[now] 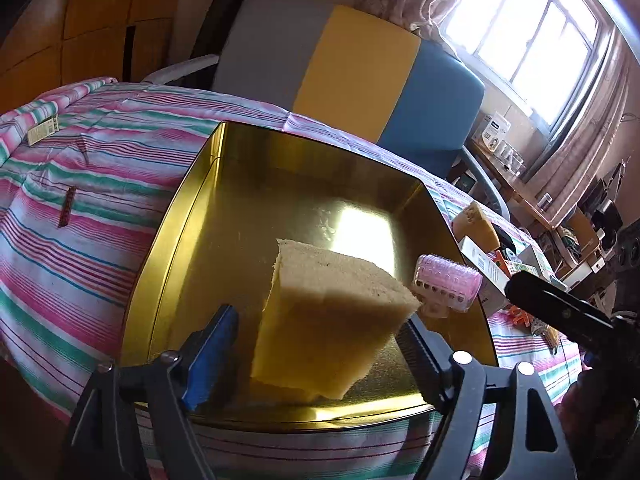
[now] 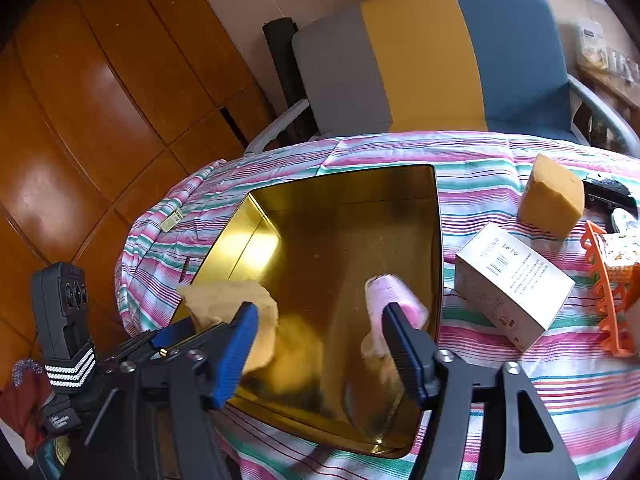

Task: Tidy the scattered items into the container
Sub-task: 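Lower the sponge and roller into the gold tray and open both tools, then grasp the white printed box with the left tool and lift it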

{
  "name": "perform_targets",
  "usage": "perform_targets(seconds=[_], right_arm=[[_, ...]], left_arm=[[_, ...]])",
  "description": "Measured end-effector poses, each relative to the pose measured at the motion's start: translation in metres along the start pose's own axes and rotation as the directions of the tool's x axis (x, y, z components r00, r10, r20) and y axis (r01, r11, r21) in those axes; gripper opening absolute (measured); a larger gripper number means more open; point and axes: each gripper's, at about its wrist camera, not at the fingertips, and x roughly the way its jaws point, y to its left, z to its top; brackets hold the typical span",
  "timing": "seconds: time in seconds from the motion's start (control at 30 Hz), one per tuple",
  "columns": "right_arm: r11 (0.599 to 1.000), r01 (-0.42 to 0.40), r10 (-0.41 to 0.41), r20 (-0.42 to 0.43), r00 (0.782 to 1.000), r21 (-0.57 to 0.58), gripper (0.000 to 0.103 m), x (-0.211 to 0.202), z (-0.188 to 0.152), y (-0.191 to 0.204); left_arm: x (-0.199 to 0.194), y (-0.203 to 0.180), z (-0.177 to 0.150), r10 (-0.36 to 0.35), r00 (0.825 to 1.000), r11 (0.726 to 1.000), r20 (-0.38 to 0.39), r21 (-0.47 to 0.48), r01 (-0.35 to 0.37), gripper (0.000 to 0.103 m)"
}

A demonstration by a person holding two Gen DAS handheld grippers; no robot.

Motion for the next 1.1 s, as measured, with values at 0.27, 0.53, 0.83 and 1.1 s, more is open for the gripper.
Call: perform_targets(seconds=[0.27,0.53,0.83,1.1], right_arm=[[0.999,0.001,-0.006,0.098,0.995,0.048,0.102,-0.04,-0.013,-0.025],[0.973,0.21,-0.219,0.104,0.97,0.09,0.103,-0.081,-0.051,-0.085],[0.913,0.372,-0.384,0.038,0.923,0.169,0.103,-0.097,-0.088,-0.149],[0.9,0.38,-0.386,-0.014,0.922,0.213,0.103,-0.096,-0.104,-0.18]], left_arm=[[-0.025,0.005,-0.008,0.049,0.996,0.998,0.072,-0.031,-0.047,0.084],[-0.043,-0.016,-0.011,0.048,0.993,0.999,0.107,-0.009,-0.047,0.083],[-0.029,-0.128,-0.015,-0.133,0.991,0.94,0.002,0.317,0.126,0.083],[0.021,-0.207,0.002,-0.152,0.983,0.89,-0.105,0.419,0.182,0.083]])
